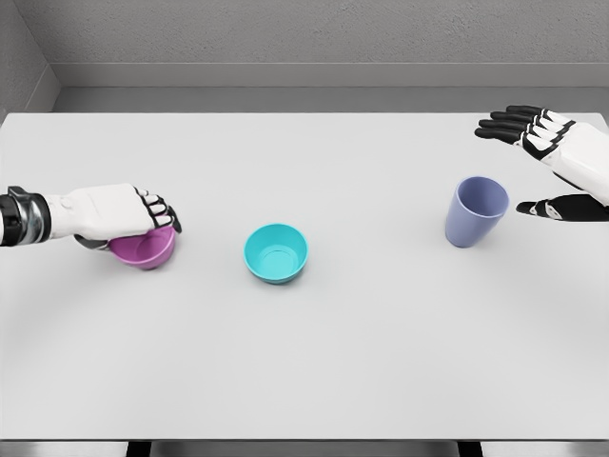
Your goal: Stacking bowl and cup with both arms
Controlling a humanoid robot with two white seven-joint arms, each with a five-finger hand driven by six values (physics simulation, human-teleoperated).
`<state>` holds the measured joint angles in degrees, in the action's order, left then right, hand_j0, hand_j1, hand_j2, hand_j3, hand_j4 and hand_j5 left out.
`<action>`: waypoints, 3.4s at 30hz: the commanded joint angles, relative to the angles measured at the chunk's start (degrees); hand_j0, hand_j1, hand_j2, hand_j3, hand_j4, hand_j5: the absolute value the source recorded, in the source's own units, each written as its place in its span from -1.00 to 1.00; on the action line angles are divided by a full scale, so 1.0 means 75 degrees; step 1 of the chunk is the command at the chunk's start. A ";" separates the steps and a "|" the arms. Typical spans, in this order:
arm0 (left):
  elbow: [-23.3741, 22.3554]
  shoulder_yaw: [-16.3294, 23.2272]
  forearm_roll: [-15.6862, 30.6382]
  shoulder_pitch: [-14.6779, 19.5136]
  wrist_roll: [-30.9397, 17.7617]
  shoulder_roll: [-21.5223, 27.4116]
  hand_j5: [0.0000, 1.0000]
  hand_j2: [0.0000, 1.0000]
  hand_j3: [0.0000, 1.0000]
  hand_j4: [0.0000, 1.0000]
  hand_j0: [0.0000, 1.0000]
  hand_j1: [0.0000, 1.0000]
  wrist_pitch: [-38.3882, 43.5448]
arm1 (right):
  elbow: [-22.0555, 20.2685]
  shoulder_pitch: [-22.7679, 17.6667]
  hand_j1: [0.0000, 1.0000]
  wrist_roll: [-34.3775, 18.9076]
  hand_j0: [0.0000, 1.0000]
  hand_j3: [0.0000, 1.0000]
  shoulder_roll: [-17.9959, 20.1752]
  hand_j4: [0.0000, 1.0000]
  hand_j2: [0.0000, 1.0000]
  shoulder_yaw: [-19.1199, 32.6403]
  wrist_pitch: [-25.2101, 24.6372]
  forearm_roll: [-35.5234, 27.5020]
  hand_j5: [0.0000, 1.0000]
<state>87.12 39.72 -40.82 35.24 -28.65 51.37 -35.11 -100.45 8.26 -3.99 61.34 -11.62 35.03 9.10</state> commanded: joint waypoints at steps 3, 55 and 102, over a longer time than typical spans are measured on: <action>-0.0003 -0.0035 0.0111 0.0012 0.0035 -0.0076 -0.14 -0.14 -0.14 -0.14 -0.14 -0.14 0.0014 | -0.0002 0.0000 1.00 0.0005 1.00 1.00 0.0013 1.00 1.00 -0.0010 -0.0004 -0.0053 1.00; 0.0794 0.0856 0.0228 0.0938 -0.0024 -0.2068 -0.05 -0.05 -0.05 -0.05 -0.05 -0.05 0.0014 | 0.0022 -0.0070 1.00 0.0005 1.00 1.00 0.0060 1.00 1.00 0.0002 -0.0004 -0.0064 1.00; -0.1620 -0.0047 0.2712 0.0961 0.0023 0.0252 1.00 1.00 1.00 1.00 1.00 1.00 0.0014 | 0.0479 0.2929 1.00 -0.4135 1.00 1.00 -0.0573 1.00 1.00 -0.2154 -0.1073 -0.0182 1.00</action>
<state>75.11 39.40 -20.82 42.45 -28.48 53.18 -35.13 -97.78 30.67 -34.96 58.19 -23.28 27.68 7.96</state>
